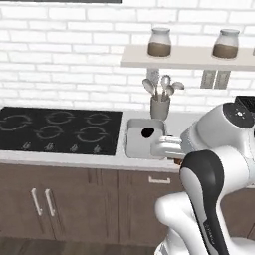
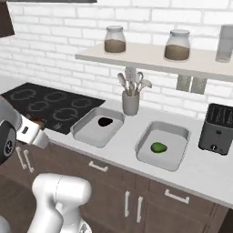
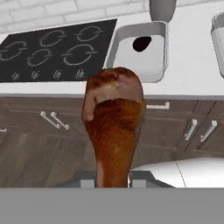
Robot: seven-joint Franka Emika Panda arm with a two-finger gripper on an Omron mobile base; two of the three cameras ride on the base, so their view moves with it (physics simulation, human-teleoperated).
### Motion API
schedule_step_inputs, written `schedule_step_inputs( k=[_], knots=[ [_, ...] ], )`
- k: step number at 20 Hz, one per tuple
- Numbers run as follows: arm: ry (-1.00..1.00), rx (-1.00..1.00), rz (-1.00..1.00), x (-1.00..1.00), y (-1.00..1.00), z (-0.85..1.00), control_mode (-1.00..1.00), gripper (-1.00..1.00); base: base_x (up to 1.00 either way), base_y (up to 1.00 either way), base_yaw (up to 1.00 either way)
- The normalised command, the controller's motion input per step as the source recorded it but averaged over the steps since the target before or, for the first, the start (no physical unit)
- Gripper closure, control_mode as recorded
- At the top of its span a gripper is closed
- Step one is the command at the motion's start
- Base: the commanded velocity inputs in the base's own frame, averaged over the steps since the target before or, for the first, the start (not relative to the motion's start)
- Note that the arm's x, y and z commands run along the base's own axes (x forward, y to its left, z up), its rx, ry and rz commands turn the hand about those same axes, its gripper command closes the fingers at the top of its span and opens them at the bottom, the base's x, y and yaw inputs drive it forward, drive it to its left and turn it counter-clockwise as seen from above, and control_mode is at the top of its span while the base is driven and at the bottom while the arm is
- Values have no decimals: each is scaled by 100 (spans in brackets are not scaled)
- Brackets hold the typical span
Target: Place one avocado and one chicken drumstick in each tupperware on the nearby counter, to pack two identical lunches.
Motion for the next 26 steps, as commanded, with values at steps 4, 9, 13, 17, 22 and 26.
schedule_step_inputs(
  k=[4, 9, 13, 17, 22, 26],
  knots=[
    [0, 0, 0, 0, 0, 0, 100, 100, 97, 15, -55],
    [0, 0, 0, 0, 0, 0, 100, 100, 96, 11, -33],
    [16, 0, 0, 15, 1, -67, -100, 100, 18, 1, -2],
    [21, 0, 0, 34, 12, -85, -100, 100, 0, 0, 0],
    [3, 0, -2, 91, 18, -54, -100, 100, 0, 0, 0],
    [3, 0, -4, 78, 27, -61, -100, 100, 0, 0, 0]
  ],
)
